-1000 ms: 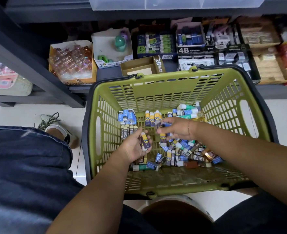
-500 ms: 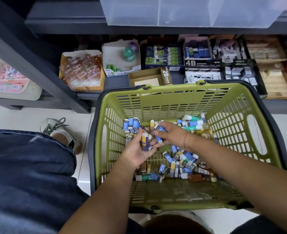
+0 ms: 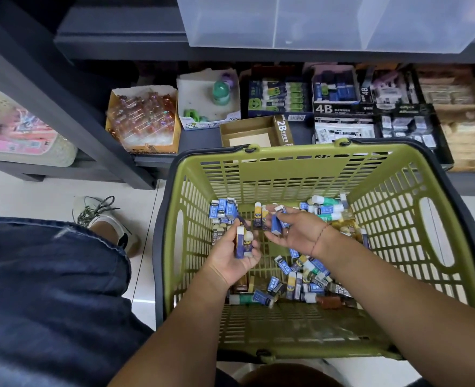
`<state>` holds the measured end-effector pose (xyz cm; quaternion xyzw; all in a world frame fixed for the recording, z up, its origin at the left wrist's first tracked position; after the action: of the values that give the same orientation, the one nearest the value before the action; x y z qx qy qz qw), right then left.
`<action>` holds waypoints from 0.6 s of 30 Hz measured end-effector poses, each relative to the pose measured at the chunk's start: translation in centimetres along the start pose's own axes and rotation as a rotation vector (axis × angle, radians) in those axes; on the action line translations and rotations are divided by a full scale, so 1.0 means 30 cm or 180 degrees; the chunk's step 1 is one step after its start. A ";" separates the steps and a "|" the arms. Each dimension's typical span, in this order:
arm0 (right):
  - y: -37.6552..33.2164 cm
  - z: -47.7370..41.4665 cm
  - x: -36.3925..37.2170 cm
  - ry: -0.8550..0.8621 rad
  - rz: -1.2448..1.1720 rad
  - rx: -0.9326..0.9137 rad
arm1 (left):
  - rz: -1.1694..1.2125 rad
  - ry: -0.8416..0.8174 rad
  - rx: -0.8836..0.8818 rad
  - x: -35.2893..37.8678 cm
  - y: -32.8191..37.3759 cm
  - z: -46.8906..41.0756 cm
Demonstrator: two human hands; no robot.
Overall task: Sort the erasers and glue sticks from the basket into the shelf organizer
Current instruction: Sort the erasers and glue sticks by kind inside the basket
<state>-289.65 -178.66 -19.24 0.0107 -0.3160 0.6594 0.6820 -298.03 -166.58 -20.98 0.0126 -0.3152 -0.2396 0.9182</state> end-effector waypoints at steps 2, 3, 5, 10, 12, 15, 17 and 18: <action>0.014 -0.008 -0.022 0.0076 -0.0158 0.0167 | 0.0075 0.0019 0.0008 0.000 0.006 0.011; 0.020 -0.012 -0.023 0.0112 -0.0173 0.0205 | 0.0105 0.0057 0.0006 -0.003 0.011 0.015; 0.030 -0.021 -0.005 0.0263 -0.0133 0.0202 | 0.0123 0.0205 -0.0005 -0.024 0.022 0.013; 0.044 -0.108 0.111 0.0632 0.0142 0.0011 | 0.0219 0.0917 -0.0016 -0.076 0.032 0.012; 0.055 -0.156 0.179 0.0763 0.0239 -0.0090 | 0.0190 0.1119 -0.0064 -0.087 0.024 0.013; 0.065 -0.230 0.255 0.1043 0.0477 -0.0296 | 0.0129 0.1161 -0.0165 -0.103 0.020 -0.001; 0.063 -0.249 0.295 0.1138 0.0614 -0.0386 | 0.0215 0.1126 -0.0164 -0.110 0.023 -0.019; 0.062 -0.254 0.310 0.1167 0.0601 -0.0403 | 0.0282 0.1095 -0.0159 -0.112 0.024 -0.028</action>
<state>-288.81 -166.83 -21.94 -0.1820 -0.2271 0.6901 0.6626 -299.55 -164.56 -23.47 0.0168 -0.1477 -0.2010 0.9683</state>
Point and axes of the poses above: each hand's wrist, its own z-axis away from the middle knuckle, its own x-axis out of the palm, y = z × x, the point moved 4 cm from there along -z, towards the middle knuckle, and after that the axes turned 2 degrees about x, right-handed, at the moved point
